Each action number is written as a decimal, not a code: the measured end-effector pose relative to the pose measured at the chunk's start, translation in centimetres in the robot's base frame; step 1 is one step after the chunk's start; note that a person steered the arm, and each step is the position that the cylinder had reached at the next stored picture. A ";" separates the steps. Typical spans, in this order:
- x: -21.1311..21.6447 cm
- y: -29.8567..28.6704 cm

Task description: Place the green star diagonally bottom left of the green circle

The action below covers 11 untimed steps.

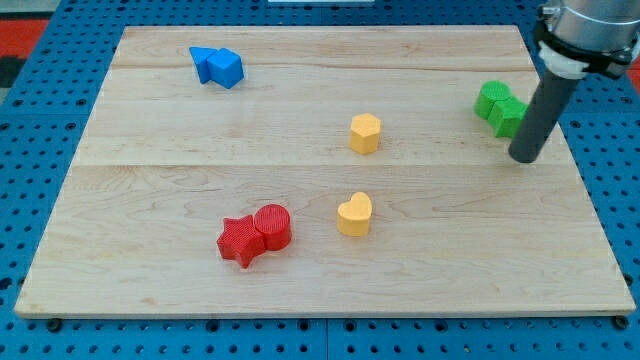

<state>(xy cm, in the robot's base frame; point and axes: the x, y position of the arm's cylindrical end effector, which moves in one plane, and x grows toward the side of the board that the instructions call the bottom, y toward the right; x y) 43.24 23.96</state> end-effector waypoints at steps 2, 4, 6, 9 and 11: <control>-3.1 2.9; -7.1 3.4; -7.1 1.8; -4.5 0.2; -3.9 -2.6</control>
